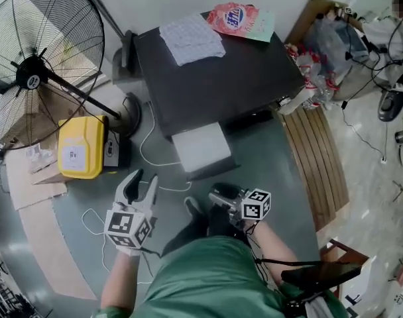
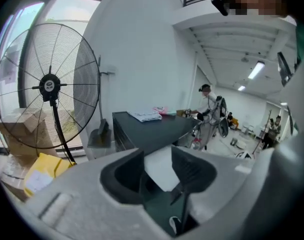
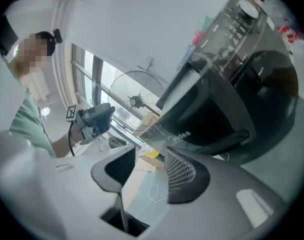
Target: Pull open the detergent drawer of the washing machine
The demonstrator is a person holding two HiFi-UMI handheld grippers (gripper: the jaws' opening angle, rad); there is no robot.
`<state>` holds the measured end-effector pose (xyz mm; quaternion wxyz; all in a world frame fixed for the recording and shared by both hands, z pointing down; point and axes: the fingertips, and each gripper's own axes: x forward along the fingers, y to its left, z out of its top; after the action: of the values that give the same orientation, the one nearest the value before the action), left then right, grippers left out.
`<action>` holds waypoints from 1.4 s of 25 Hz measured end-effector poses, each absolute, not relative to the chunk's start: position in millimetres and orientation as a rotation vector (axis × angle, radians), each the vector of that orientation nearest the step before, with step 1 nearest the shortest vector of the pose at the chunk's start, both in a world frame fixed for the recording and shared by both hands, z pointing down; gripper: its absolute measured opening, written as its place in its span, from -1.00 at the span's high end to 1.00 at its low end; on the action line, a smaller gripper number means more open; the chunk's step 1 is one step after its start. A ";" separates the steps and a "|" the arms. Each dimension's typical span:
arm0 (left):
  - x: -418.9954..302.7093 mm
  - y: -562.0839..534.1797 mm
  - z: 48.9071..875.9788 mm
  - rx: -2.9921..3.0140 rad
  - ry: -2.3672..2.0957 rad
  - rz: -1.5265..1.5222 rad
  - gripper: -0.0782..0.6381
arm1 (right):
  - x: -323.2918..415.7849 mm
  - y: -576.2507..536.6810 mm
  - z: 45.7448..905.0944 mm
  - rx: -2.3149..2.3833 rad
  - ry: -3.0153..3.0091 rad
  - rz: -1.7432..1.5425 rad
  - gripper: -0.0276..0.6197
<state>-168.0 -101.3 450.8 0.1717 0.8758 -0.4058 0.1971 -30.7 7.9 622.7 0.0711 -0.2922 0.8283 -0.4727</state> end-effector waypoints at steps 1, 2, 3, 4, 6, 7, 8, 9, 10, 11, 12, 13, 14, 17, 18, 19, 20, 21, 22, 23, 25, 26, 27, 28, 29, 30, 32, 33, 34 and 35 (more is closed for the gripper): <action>-168.7 -104.3 446.2 2.489 -1.162 0.542 0.30 | -29.9 6.1 610.3 -0.898 2.536 -1.386 0.35; -169.9 -107.5 441.7 2.491 -1.174 0.524 0.30 | -28.8 2.7 597.5 -0.921 2.576 -1.345 0.36; -171.8 -110.5 437.4 2.491 -1.188 0.504 0.30 | -27.7 -2.2 584.2 -0.947 2.612 -1.299 0.37; -174.2 -113.5 433.1 2.491 -1.205 0.483 0.30 | -26.4 -8.3 570.2 -0.978 2.644 -1.248 0.38; -179.6 -119.1 424.1 2.487 -1.240 0.433 0.30 | -22.8 -24.4 540.5 -1.054 2.689 -1.140 0.37; -182.3 -121.6 419.4 2.483 -1.256 0.406 0.30 | -20.6 -33.4 525.5 -1.103 2.703 -1.087 0.37; -185.1 -123.6 414.7 2.479 -1.270 0.381 0.30 | -18.3 -42.4 510.7 -1.161 2.715 -1.033 0.38; -187.9 -125.1 410.2 2.476 -1.282 0.359 0.30 | -15.9 -51.1 496.1 -1.225 2.728 -0.973 0.37; -190.4 -126.1 406.1 2.475 -1.294 0.340 0.30 | -13.2 -59.4 481.4 -1.292 2.741 -0.906 0.37; -192.8 -126.9 401.9 2.476 -1.306 0.324 0.30 | -10.3 -67.2 466.3 -1.359 2.755 -0.835 0.37; -195.1 -128.0 397.5 2.478 -1.320 0.309 0.30 | -7.3 -74.7 451.1 -1.423 2.769 -0.762 0.37; -197.8 -129.7 392.4 2.481 -1.335 0.294 0.30 | -4.5 -82.1 435.6 -1.480 2.781 -0.686 0.37; -201.0 -131.9 386.8 2.483 -1.351 0.280 0.30 | -2.3 -88.8 419.9 -1.528 2.790 -0.611 0.37; -210.6 -137.8 369.2 2.491 -1.400 0.240 0.30 | 3.6 -103.2 375.1 -1.613 2.775 -0.420 0.37; -213.0 -139.5 363.5 2.495 -1.415 0.229 0.30 | 6.2 -106.5 362.2 -1.632 2.761 -0.373 0.37; -215.0 -141.4 357.8 2.499 -1.431 0.219 0.30 | 9.1 -109.8 350.2 -1.648 2.748 -0.333 0.37; -216.7 -143.5 351.9 2.502 -1.447 0.209 0.30 | 12.0 -113.3 339.0 -1.664 2.738 -0.296 0.37; -218.1 -145.9 345.8 2.505 -1.462 0.199 0.30 | 14.8 -116.6 328.3 -1.677 2.732 -0.259 0.37; -219.0 -148.2 339.4 2.509 -1.477 0.188 0.30 | 17.9 -119.9 317.8 -1.689 2.725 -0.224 0.37; -219.6 -150.6 332.9 2.513 -1.492 0.177 0.30 | 21.4 -122.9 307.6 -1.699 2.713 -0.192 0.37; -220.3 -154.8 320.8 2.523 -1.518 0.156 0.30 | 29.0 -127.5 288.2 -1.714 2.677 -0.138 0.38; -220.5 -156.1 315.1 2.530 -1.530 0.145 0.30 | 32.5 -128.7 279.1 -1.717 2.658 -0.111 0.38; -220.4 -156.8 309.7 2.538 -1.541 0.136 0.30 | 35.7 -129.2 270.7 -1.721 2.641 -0.083 0.38; -220.1 -157.2 304.5 2.546 -1.550 0.130 0.30 | 38.5 -129.4 263.4 -1.728 2.627 -0.054 0.38; -219.5 -157.4 299.7 2.555 -1.558 0.126 0.30 | 41.0 -129.6 257.4 -1.736 2.617 -0.026 0.38; -218.6 -157.9 295.4 2.564 -1.566 0.124 0.30 | 43.2 -130.1 252.8 -1.744 2.610 -0.003 0.38; -216.5 -160.6 287.5 2.582 -1.581 0.124 0.30 | 46.8 -132.6 247.0 -1.758 2.601 0.030 0.38; -215.6 -162.6 283.3 2.591 -1.589 0.124 0.30 | 48.3 -134.5 245.1 -1.768 2.598 0.041 0.38; -214.8 -164.4 278.7 2.601 -1.598 0.123 0.31 | 49.5 -136.4 243.3 -1.779 2.594 0.052 0.39; -214.1 -165.7 274.0 2.612 -1.608 0.123 0.31 | 50.6 -137.8 241.8 -1.791 2.589 0.063 0.42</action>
<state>-214.1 -165.7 274.0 0.0362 0.8504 -0.5234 0.0399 50.6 -137.8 241.8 -0.0035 -0.5688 0.8222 0.0199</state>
